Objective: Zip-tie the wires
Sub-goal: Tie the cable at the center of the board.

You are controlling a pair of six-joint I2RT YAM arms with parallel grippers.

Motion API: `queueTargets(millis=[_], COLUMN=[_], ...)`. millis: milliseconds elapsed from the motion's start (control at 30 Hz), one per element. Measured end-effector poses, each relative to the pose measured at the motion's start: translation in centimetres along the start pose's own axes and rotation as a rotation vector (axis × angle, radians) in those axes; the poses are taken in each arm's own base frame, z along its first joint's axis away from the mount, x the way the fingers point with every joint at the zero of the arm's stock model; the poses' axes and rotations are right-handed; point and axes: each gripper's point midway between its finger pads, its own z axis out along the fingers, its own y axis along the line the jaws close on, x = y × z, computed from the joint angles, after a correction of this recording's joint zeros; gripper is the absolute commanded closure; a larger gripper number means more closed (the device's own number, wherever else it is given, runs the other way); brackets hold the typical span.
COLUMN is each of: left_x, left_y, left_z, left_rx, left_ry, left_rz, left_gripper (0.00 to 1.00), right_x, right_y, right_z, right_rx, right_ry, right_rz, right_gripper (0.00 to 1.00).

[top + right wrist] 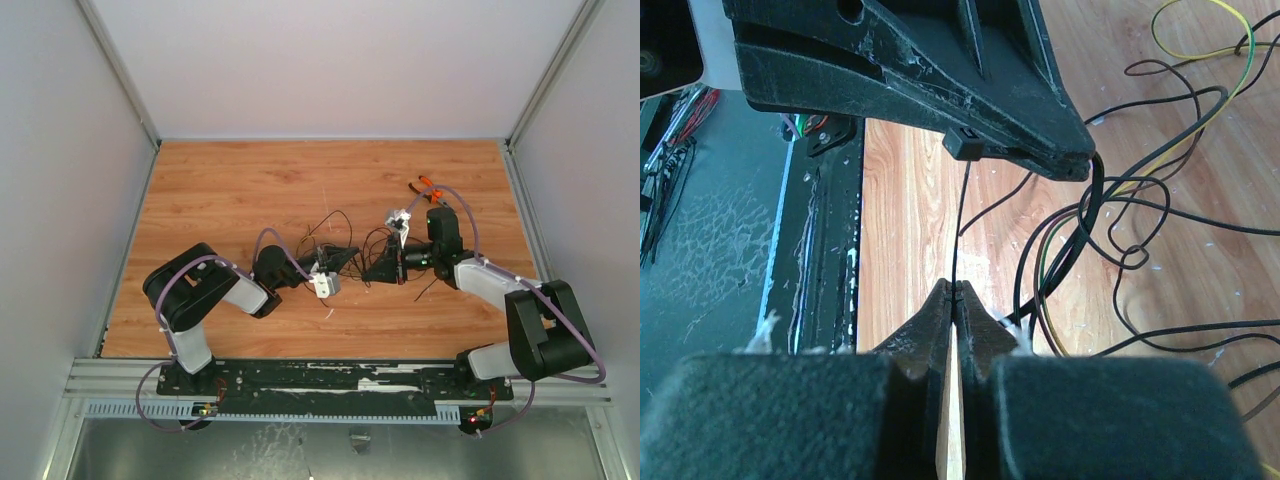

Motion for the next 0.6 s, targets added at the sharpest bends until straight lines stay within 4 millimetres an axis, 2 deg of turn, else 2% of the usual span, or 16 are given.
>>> queueTargets(millis=[600], left_x=[0.11], left_y=[0.06], left_z=[-0.02], left_rx=[-0.005], left_ry=[0.005], left_rz=[-0.001], left_gripper=[1.0], right_x=[0.49], right_y=[0.1], right_z=[-0.02], right_rx=[0.0], right_ry=[0.004], right_rz=[0.012], right_gripper=[1.0])
